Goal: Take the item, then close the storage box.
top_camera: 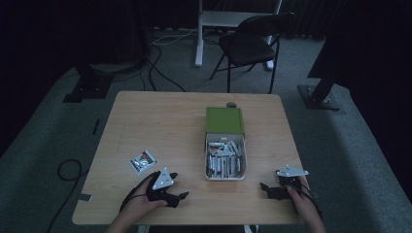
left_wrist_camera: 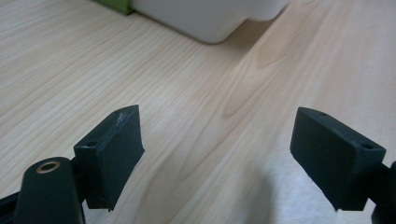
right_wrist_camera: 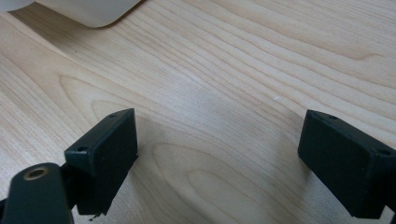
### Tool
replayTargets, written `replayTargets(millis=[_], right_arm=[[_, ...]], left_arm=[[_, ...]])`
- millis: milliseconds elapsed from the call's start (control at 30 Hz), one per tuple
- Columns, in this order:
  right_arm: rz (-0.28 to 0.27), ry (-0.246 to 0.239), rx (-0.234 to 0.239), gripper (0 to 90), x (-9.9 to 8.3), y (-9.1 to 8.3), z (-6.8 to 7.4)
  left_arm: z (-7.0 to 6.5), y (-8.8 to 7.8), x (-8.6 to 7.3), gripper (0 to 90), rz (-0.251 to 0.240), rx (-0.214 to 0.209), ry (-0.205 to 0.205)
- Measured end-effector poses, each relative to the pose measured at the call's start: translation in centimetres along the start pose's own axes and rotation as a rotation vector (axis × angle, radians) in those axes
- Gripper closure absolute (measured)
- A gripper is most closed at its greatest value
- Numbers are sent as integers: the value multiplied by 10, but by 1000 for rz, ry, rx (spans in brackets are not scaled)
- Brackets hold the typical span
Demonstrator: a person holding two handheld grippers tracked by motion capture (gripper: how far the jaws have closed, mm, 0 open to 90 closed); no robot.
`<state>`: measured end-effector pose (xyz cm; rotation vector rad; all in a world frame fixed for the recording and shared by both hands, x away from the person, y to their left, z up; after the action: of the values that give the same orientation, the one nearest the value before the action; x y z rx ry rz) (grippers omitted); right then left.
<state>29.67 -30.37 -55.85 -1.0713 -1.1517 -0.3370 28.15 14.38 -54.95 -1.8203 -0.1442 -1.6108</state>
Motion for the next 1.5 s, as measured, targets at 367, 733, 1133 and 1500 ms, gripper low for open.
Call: replayTargets(millis=[367, 733, 1133, 1500], right_arm=[[0, -10, 15, 115, 0, 0, 1], [-3, -49, 54, 117, 5, -1, 11], [-65, -63, 160, 138, 17, -4, 37], [-99, -28, 192, 131, 17, 1, 45]], left_arm=[[-2, 6, -2, 174, 126, 38, 2], [-1, 6, -2, 164, 133, 49, -21], [0, 8, -1, 110, 156, 37, -16], [-1, 13, 5, 110, 75, 24, -49]])
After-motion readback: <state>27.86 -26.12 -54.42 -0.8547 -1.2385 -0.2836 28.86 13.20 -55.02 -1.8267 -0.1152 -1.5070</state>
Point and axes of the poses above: each handheld gripper's, and its own axes: y roughly forward along the jaws, x roughly out of its top, z roughly to its left, the point moved 1 cm from there along y, roughly forward along the jaws, and after that the axes turned 13 degrees about -z, right-handed, at the moved point
